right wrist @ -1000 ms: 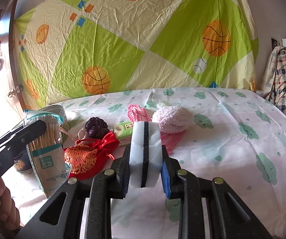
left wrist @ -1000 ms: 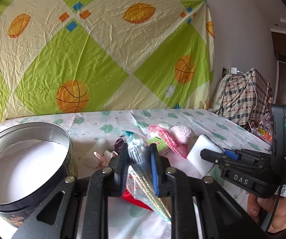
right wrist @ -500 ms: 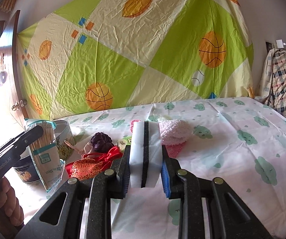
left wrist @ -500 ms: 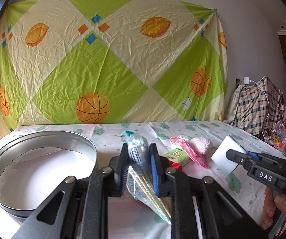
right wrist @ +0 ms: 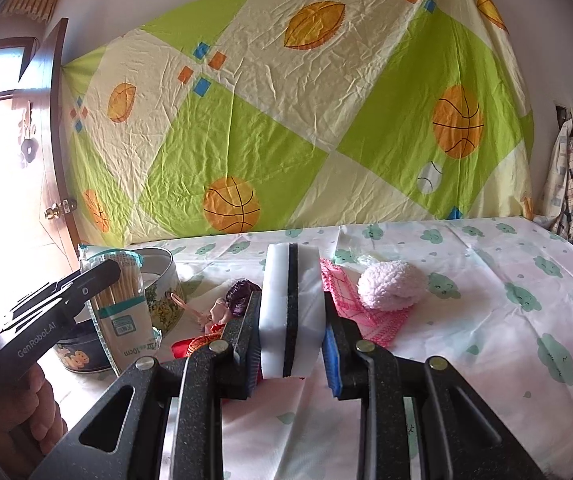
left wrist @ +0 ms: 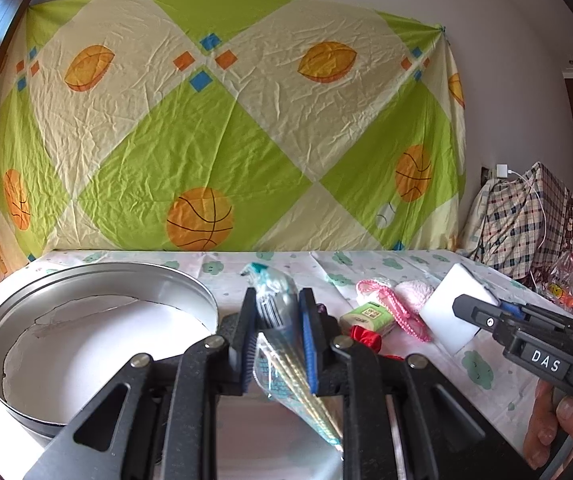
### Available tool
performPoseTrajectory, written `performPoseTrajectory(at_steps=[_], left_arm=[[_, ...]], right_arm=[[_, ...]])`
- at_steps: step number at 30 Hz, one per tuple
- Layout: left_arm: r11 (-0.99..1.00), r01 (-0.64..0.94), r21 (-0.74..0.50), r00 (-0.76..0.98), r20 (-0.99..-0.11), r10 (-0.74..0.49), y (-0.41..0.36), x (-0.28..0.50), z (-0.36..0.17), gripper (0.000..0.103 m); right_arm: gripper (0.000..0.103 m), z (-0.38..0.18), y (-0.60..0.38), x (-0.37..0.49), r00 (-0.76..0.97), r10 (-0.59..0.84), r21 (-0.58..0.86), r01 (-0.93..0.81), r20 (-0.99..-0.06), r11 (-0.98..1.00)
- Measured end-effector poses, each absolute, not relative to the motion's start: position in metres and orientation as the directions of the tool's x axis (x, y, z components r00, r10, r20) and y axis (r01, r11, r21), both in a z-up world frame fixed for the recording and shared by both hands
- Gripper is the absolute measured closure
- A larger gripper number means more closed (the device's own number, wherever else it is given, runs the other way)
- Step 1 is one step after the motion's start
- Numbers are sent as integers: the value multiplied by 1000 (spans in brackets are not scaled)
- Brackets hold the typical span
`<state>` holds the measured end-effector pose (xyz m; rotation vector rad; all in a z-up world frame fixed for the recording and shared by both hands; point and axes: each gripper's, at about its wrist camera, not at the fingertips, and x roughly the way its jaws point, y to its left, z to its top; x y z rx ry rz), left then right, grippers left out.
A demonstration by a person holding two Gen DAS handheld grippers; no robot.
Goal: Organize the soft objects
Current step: 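Carry the swab pack with the left tool while the right tool carries the sponge over the tin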
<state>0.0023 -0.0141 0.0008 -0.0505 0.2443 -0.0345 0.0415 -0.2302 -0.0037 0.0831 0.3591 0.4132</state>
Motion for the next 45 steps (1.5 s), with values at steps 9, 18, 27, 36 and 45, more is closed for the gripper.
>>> performPoseTrajectory(at_steps=[9, 18, 27, 36, 45], left_arm=[[999, 23, -24, 979, -201, -27, -19, -5, 2, 85], [1000, 17, -24, 980, -197, -21, -19, -6, 3, 85], [999, -1, -43, 981, -195, -7, -9, -5, 4, 85], [998, -32, -50, 983, -184, 22, 5, -7, 3, 85], [996, -65, -59, 984, -168, 54, 20, -11, 4, 85]], right_arm=[[75, 2, -230, 35, 864, 420, 154, -391, -277, 907], [75, 9, -226, 33, 885, 412, 136, -390, -217, 911], [75, 11, -215, 36, 891, 407, 115, -391, -200, 913], [75, 10, -196, 42, 885, 414, 90, -404, -214, 910], [75, 9, -174, 49, 875, 428, 74, -423, -227, 903]])
